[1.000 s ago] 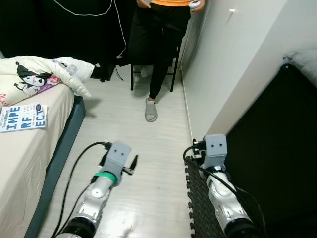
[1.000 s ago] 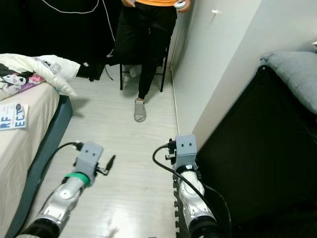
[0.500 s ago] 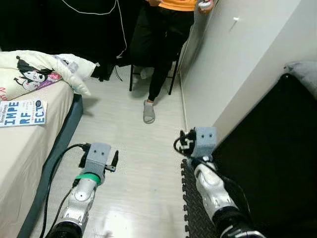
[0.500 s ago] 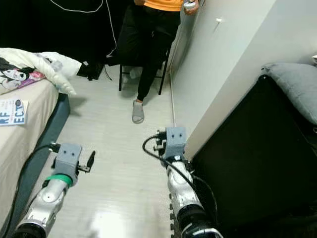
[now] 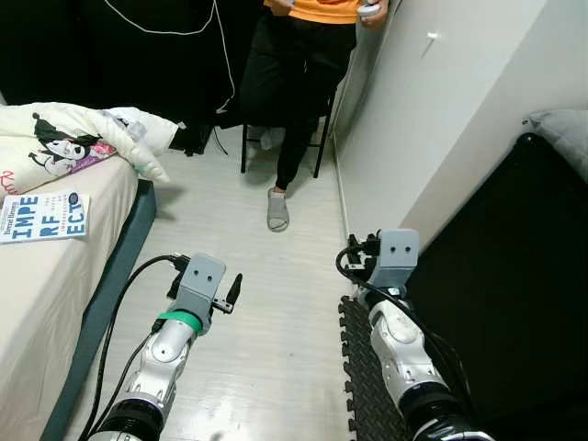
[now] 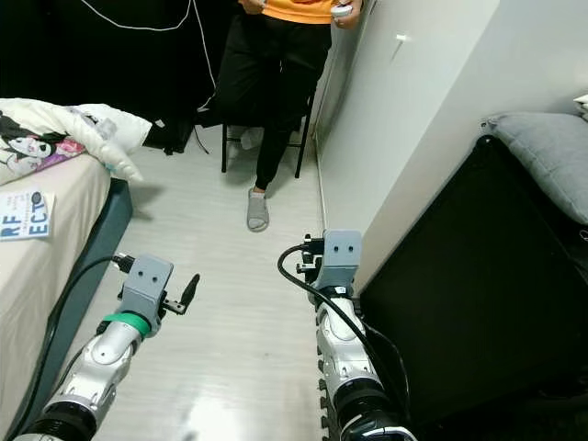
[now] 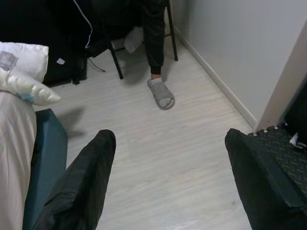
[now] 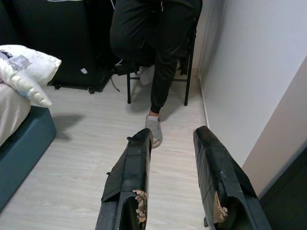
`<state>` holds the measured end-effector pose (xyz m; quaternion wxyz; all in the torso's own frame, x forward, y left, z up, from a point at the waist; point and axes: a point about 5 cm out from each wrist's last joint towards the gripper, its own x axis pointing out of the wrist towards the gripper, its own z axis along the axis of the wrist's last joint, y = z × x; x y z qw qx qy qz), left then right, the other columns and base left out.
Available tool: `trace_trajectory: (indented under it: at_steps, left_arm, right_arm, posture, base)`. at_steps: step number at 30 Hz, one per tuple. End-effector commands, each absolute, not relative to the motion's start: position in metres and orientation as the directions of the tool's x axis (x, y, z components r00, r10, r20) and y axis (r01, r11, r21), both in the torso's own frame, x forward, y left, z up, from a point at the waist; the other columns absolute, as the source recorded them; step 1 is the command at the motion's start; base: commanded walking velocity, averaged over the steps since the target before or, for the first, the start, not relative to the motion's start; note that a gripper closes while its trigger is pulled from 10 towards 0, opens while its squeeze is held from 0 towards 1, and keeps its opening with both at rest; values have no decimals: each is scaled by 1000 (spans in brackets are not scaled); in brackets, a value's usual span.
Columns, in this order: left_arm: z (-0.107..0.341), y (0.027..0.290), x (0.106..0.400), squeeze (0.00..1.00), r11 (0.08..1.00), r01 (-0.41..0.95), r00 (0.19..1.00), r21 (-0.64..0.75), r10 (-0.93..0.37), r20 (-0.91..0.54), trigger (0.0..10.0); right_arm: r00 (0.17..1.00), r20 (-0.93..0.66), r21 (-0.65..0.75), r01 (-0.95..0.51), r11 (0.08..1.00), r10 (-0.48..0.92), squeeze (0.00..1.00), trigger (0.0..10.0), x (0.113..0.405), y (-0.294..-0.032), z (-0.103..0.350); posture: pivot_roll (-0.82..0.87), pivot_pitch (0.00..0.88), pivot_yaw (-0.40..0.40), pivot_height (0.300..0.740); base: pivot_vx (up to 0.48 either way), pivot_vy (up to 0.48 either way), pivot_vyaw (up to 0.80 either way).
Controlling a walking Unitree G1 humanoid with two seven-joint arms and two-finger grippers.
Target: Clean up the room
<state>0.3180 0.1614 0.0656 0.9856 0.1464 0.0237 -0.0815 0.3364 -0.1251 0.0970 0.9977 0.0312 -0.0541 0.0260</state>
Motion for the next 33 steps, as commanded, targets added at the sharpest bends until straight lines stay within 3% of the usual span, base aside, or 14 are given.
trace_trajectory:
  at_steps: [1, 33]
  left_arm:
    - [62, 157, 317, 0, 940, 187, 982, 286, -168, -88, 10000]
    - [63, 154, 318, 0, 944, 190, 981, 268, -172, -87, 10000]
  right_arm:
    - [995, 85, 63, -62, 996, 56, 0, 10000, 331, -125, 88]
    - [995, 75, 47, -63, 997, 59, 0, 10000, 326, -126, 83]
  posture:
    - [-26, 35, -29, 720]
    - [-29, 51, -29, 720]
  base:
    - [0, 0, 0]
    - [0, 0, 0]
